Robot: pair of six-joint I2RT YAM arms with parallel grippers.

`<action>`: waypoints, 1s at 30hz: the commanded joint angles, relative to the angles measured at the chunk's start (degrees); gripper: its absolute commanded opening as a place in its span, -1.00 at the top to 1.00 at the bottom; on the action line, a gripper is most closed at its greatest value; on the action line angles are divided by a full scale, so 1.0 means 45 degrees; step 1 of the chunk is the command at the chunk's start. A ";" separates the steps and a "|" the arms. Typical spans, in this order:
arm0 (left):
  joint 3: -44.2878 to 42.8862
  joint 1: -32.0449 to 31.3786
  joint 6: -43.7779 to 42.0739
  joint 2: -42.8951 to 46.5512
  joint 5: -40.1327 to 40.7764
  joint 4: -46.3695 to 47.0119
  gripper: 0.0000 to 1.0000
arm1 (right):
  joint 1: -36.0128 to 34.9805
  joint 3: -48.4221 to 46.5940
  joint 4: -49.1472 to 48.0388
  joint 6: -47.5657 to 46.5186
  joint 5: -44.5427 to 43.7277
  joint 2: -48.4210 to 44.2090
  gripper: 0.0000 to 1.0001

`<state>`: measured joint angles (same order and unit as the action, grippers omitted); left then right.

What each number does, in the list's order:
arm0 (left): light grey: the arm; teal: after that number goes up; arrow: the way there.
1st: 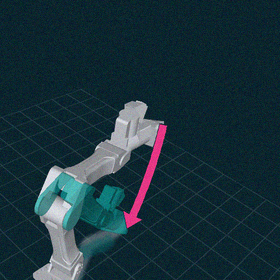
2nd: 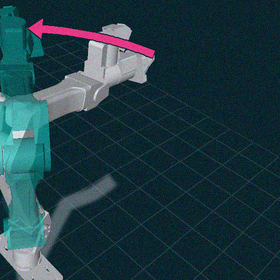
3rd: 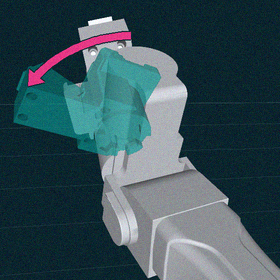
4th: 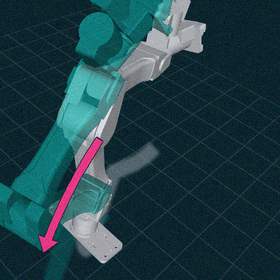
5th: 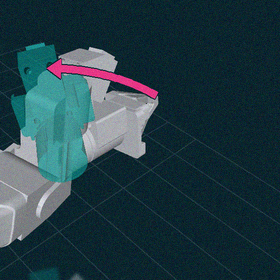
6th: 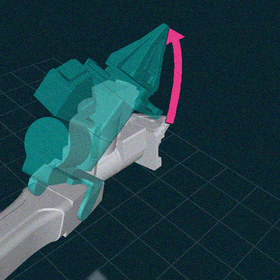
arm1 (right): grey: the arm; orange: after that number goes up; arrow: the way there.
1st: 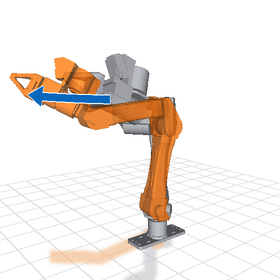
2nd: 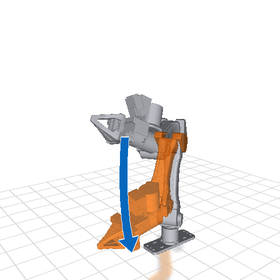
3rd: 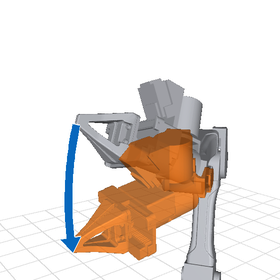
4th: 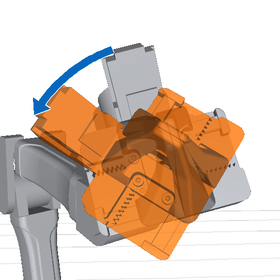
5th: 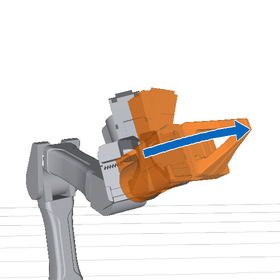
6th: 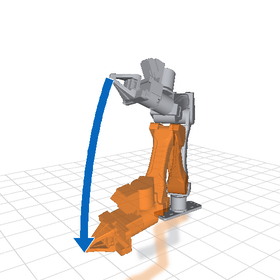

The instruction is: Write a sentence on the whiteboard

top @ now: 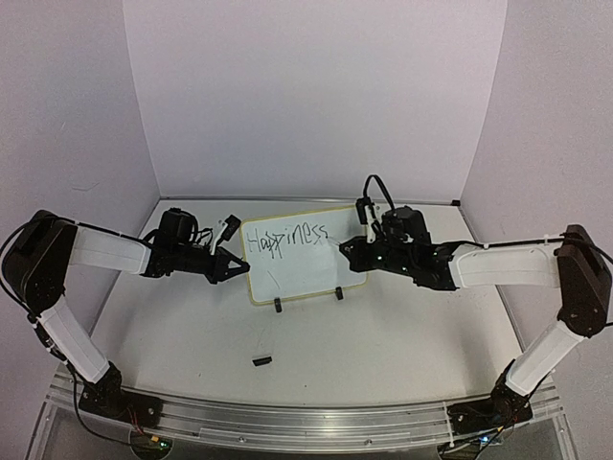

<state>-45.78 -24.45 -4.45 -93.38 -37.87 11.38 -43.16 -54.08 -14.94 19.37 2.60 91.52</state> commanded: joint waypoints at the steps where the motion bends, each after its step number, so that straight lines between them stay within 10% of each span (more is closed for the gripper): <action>1: -0.0391 0.0034 -0.0390 0.0077 0.1200 -0.0536 1.00 | -0.0144 -0.0221 0.0097 -0.0087 0.0060 0.0184 1.00; 30: -0.0391 0.0042 -0.0387 0.0121 0.1233 -0.0609 1.00 | 0.0673 0.0023 0.0624 -0.0792 -0.0309 -0.1562 1.00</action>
<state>-45.78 -24.45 -4.49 -93.36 -37.91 11.33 -40.14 -52.69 -11.89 17.32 1.49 84.02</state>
